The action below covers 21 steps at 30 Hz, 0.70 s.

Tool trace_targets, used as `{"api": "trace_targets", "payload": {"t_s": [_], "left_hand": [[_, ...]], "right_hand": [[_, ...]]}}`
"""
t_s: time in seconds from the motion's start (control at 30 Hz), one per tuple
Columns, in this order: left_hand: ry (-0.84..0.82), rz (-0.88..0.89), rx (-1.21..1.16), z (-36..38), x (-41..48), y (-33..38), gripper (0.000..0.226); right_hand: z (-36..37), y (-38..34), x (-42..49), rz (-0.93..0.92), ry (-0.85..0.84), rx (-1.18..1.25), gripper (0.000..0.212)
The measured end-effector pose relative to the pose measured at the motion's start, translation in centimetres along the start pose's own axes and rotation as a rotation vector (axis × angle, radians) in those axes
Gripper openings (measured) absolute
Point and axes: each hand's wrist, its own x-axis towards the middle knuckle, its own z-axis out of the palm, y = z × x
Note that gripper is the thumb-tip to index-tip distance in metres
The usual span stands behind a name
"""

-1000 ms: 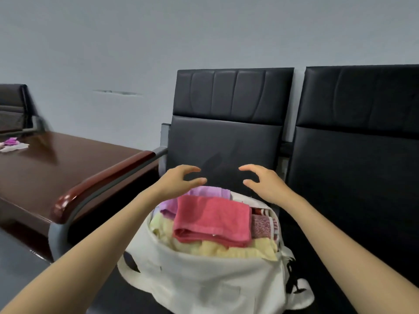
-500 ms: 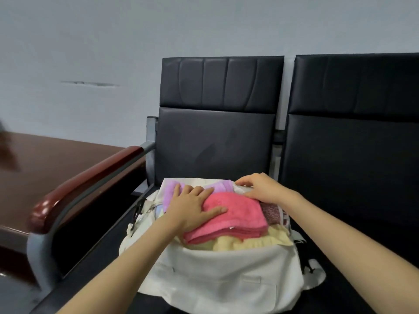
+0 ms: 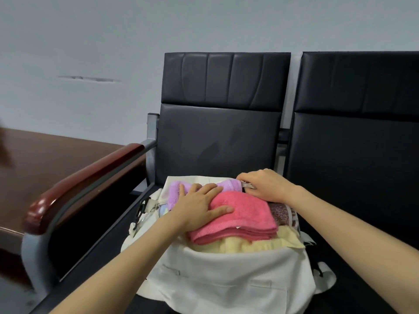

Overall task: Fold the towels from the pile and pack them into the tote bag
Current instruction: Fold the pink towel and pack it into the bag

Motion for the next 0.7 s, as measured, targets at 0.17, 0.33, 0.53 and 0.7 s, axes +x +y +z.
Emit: {"api": "trace_targets", "payload": {"t_s": [0.17, 0.33, 0.53, 0.7], "left_hand": [[0.022, 0.023, 0.028, 0.0, 0.0, 0.1, 0.09], [0.087, 0.091, 0.148, -0.1, -0.1, 0.7, 0.101], [0.136, 0.089, 0.242, 0.7, -0.5, 2.0, 0.099], [0.103, -0.006, 0.182, 1.1, -0.3, 1.9, 0.109]], "right_hand": [[0.3, 0.4, 0.8, 0.098, 0.025, 0.083, 0.027], [0.1, 0.0, 1.9, 0.327, 0.151, 0.196, 0.024], [-1.0, -0.3, 2.4, 0.482, 0.312, 0.363, 0.023], [-2.0, -1.9, 1.4, 0.382, 0.337, 0.32, 0.024]]}}
